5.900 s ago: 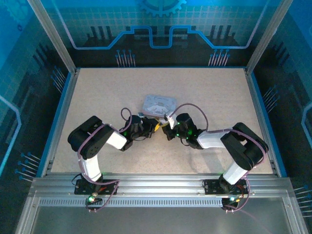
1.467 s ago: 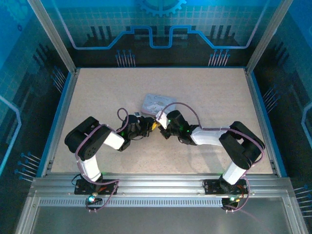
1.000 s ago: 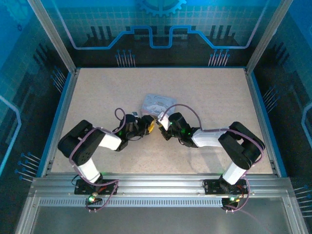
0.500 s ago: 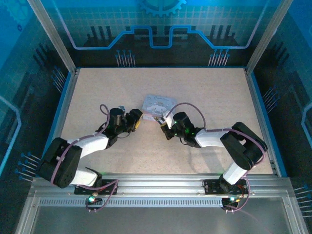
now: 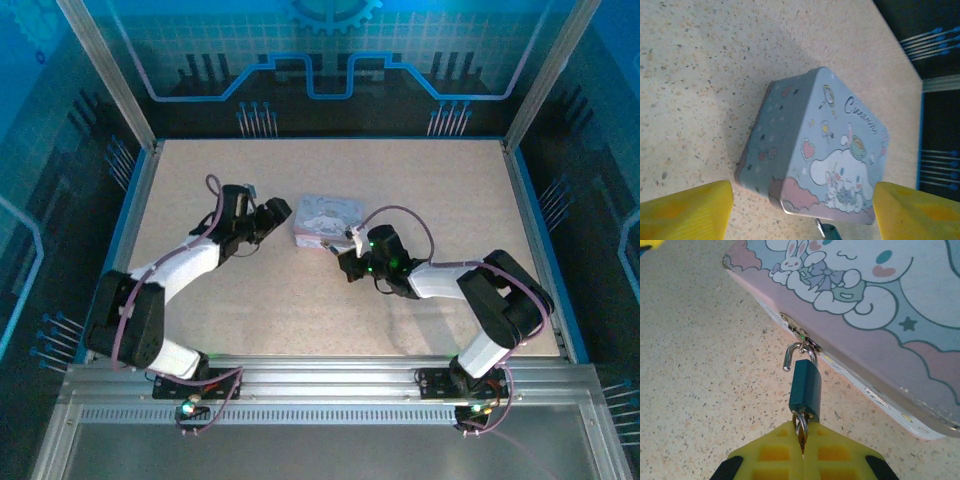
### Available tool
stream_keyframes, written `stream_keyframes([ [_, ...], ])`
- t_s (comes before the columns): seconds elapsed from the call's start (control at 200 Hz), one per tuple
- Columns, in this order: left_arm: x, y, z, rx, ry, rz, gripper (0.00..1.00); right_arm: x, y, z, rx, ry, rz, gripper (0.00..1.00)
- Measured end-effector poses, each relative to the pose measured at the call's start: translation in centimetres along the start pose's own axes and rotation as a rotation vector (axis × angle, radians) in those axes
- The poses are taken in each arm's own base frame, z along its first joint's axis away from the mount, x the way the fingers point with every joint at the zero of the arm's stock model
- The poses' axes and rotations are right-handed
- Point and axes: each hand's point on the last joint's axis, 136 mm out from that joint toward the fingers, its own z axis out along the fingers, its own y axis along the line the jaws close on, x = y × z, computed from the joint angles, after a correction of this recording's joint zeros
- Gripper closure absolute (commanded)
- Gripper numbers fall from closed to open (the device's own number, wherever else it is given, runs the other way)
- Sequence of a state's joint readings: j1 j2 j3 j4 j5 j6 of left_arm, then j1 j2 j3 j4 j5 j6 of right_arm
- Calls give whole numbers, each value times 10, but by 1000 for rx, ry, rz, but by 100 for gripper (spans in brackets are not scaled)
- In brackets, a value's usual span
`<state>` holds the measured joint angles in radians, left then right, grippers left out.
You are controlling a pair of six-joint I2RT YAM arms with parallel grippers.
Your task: Unlock the padlock with the key
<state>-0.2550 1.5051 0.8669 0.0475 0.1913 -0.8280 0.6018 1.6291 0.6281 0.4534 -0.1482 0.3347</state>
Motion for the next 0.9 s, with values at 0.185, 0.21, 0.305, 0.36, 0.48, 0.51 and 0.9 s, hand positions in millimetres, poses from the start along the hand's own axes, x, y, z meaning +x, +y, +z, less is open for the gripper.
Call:
stream_keyframes([
  [0.185,0,2,28,-29,76,73,24,2,0,0,-7,10,44,100],
  [0.21,-1,0,32,-26,85,81,24,2,1,0,-8,11,48,100],
  [0.305,-6,-10,53,1,127,107,25,3,1,0,-9,14,59,100],
  [0.36,-8,-14,64,14,150,119,25,3,1,0,-11,14,64,100],
  [0.48,-13,-17,85,19,182,142,25,2,-1,-1,-8,13,74,100],
  [0.51,-14,-18,90,16,188,146,26,2,-1,-1,-8,13,76,100],
  [0.9,-10,-18,102,12,256,202,39,6,-2,-1,-4,27,80,100],
])
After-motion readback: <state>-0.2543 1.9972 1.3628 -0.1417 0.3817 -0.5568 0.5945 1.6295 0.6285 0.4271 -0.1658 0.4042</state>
